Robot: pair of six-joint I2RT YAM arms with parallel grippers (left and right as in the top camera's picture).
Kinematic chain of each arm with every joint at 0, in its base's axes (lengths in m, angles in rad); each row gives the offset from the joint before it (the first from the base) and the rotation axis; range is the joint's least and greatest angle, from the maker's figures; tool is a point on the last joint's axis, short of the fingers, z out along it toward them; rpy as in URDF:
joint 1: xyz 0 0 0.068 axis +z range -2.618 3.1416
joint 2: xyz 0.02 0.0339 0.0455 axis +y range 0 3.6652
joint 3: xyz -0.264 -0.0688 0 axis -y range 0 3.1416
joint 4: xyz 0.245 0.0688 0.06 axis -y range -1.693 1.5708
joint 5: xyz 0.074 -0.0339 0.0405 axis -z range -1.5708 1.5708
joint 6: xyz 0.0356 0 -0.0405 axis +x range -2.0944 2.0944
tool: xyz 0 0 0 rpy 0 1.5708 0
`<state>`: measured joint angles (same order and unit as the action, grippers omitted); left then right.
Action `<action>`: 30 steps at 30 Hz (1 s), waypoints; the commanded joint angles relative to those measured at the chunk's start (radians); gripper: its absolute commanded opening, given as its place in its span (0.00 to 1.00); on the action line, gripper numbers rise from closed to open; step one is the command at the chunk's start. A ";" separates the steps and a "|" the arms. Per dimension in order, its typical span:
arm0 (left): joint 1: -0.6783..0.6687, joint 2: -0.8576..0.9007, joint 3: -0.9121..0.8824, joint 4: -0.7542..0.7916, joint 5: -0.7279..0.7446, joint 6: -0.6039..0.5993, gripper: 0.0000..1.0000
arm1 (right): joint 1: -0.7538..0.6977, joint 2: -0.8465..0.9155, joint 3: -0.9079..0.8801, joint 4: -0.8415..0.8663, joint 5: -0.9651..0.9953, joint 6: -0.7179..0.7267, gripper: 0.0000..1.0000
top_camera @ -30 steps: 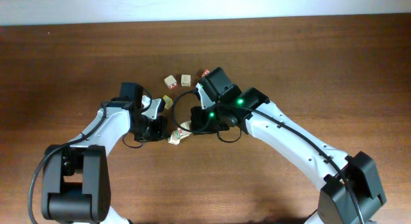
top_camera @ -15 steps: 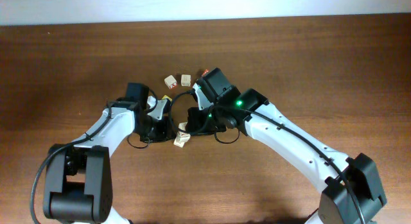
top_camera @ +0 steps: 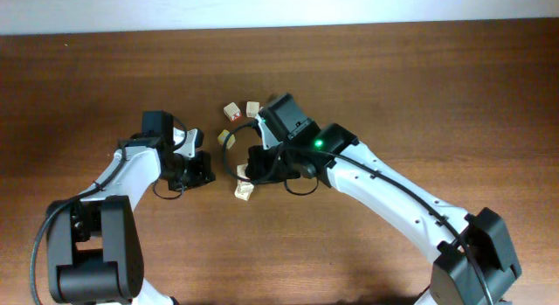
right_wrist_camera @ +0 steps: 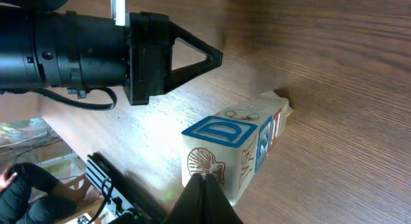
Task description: Rotate 5 blocks
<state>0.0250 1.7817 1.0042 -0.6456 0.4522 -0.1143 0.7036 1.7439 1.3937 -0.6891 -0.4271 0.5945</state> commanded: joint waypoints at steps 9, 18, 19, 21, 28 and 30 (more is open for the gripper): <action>0.004 -0.014 -0.003 0.015 -0.009 -0.005 0.00 | 0.043 0.066 -0.032 0.021 0.160 -0.001 0.05; 0.004 -0.014 -0.003 0.017 -0.031 -0.005 0.00 | 0.049 0.066 -0.032 0.021 0.166 0.002 0.13; 0.004 -0.014 -0.003 0.018 -0.031 -0.005 0.00 | 0.051 0.066 -0.032 0.021 0.162 0.002 0.13; 0.004 -0.014 -0.003 0.017 -0.031 -0.005 0.00 | 0.051 0.066 -0.032 0.021 0.154 0.001 0.13; 0.004 -0.014 -0.003 0.018 -0.031 -0.005 0.00 | 0.071 0.064 -0.028 0.034 0.147 0.000 0.13; 0.004 -0.014 -0.003 0.018 -0.031 -0.005 0.00 | 0.071 0.063 -0.028 0.034 0.147 0.000 0.13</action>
<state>0.0250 1.7817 1.0042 -0.6304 0.4290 -0.1143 0.7616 1.7496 1.4029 -0.6266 -0.3363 0.5987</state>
